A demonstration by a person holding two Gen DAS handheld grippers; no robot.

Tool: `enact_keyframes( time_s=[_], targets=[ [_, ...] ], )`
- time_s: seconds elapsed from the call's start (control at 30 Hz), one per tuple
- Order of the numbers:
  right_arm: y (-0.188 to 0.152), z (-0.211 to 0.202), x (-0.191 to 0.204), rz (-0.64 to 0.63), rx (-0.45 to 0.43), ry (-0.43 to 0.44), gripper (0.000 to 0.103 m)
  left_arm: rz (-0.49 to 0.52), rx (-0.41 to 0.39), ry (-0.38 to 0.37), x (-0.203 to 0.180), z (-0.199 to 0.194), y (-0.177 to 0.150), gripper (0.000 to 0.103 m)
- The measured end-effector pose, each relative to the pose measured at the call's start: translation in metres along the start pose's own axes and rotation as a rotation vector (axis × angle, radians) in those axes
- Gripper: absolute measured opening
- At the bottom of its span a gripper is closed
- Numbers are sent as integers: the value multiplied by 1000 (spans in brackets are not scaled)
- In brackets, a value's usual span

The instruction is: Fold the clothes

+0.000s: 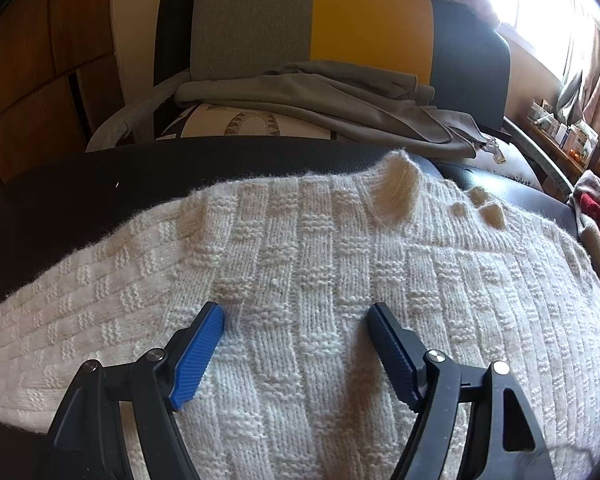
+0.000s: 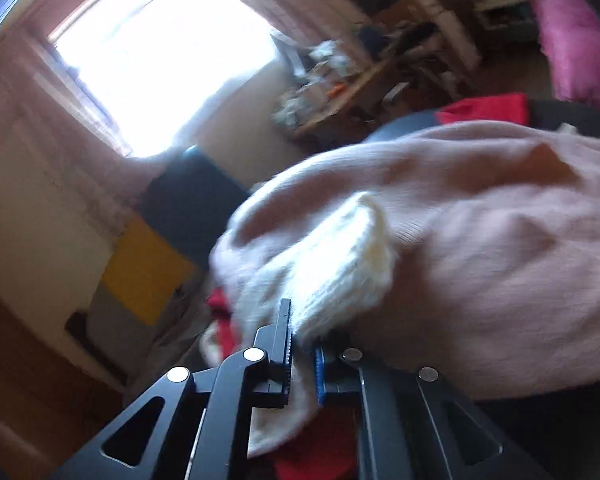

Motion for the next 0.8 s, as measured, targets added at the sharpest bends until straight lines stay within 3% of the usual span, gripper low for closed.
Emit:
enact_keyframes(
  time_s=[0.07, 0.13, 0.23, 0.33, 0.4, 0.43, 0.5, 0.53, 0.67, 0.8],
  targets=[
    [-8, 11, 29, -42, 34, 44, 10, -60, 45, -2, 0, -3, 4, 70],
    [-26, 19, 60, -76, 76, 91, 10, -203, 73, -126, -13, -15, 10, 67],
    [-69, 42, 106, -179, 175, 139, 10, -190, 128, -315, -69, -31, 11, 67],
    [-110, 65, 130, -279, 245, 114, 11, -176, 182, -505, -125, -48, 12, 67],
    [-127, 78, 125, -287, 281, 62, 16, -165, 218, -631, -161, -60, 12, 68],
    [-134, 83, 121, -278, 300, 40, 20, -160, 236, -694, -179, -67, 13, 68],
    [-148, 86, 114, -230, 376, 82, 70, -165, 296, -787, -216, -72, 6, 68],
    [-148, 83, 112, -229, 376, 102, 74, -174, 333, -828, -233, -72, 1, 68],
    [-139, 63, 103, -230, 386, 181, 74, -228, 467, -884, -291, -60, -18, 69],
    [-127, 35, 84, -219, 378, 212, 81, -254, 507, -893, -335, -44, -25, 69]
  ],
)
Point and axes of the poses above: each gripper's, at about its wrist camera, not at the fingertips, and z roughly the way its jaws point, x to its left, y to its top, the point moved 6 cm from there along z, roughly the way its jaws point, and after that the axes turned 12 degrees about -x, right-handed, at the moved point
